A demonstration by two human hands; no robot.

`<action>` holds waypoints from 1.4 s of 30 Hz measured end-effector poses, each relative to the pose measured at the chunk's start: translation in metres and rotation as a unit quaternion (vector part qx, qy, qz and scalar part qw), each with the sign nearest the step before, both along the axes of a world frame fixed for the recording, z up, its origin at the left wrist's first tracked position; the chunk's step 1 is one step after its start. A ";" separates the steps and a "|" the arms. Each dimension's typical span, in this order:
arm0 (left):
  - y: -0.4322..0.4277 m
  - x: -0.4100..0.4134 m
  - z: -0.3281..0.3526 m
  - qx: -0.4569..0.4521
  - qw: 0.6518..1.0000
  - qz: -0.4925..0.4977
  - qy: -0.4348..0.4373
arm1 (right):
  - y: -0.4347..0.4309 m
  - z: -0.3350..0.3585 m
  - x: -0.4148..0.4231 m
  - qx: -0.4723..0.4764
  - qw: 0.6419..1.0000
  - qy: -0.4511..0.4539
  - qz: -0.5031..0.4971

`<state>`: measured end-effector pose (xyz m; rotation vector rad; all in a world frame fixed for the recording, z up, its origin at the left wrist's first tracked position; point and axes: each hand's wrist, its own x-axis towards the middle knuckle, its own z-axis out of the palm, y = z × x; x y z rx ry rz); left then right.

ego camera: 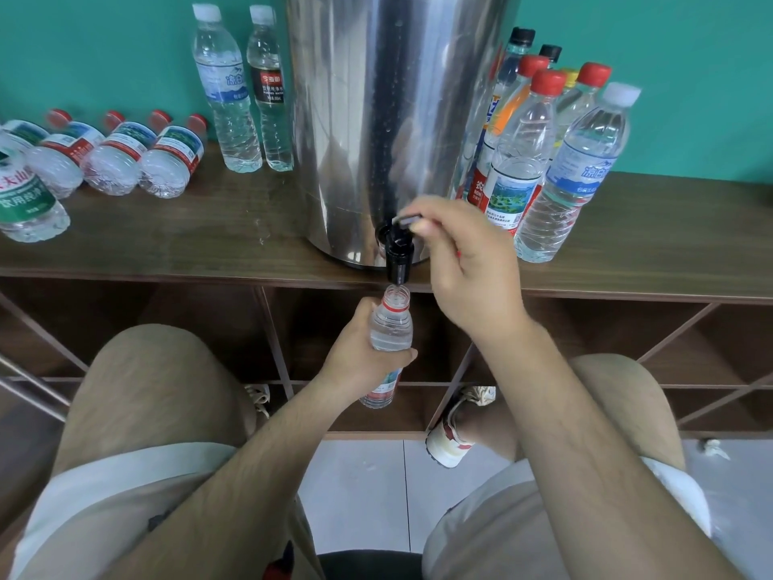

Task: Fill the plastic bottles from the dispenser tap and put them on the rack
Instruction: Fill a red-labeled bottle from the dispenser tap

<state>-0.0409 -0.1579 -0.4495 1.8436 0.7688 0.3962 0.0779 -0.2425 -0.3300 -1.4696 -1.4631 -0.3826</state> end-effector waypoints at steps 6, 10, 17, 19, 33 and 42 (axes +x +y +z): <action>0.000 0.001 -0.003 0.005 1.000 0.005 -0.005 | 0.000 -0.001 0.014 -0.030 0.986 0.164 0.001; -0.001 0.000 -0.006 0.000 1.000 0.007 -0.009 | -0.016 -0.039 0.036 -0.162 0.958 0.118 -0.206; -0.003 -0.001 -0.003 0.017 1.000 0.010 0.002 | 0.000 -0.042 0.041 -0.310 0.907 0.079 -0.273; -0.004 -0.003 -0.003 0.016 1.000 0.012 0.004 | 0.000 -0.043 0.041 -0.315 0.907 0.078 -0.268; -0.016 -0.019 0.004 0.011 1.000 -0.010 -0.018 | -0.046 -0.048 -0.019 -0.101 0.944 0.311 -0.037; -0.032 -0.036 0.012 0.006 0.998 -0.056 -0.030 | -0.068 -0.035 -0.042 -0.198 0.967 0.160 -0.008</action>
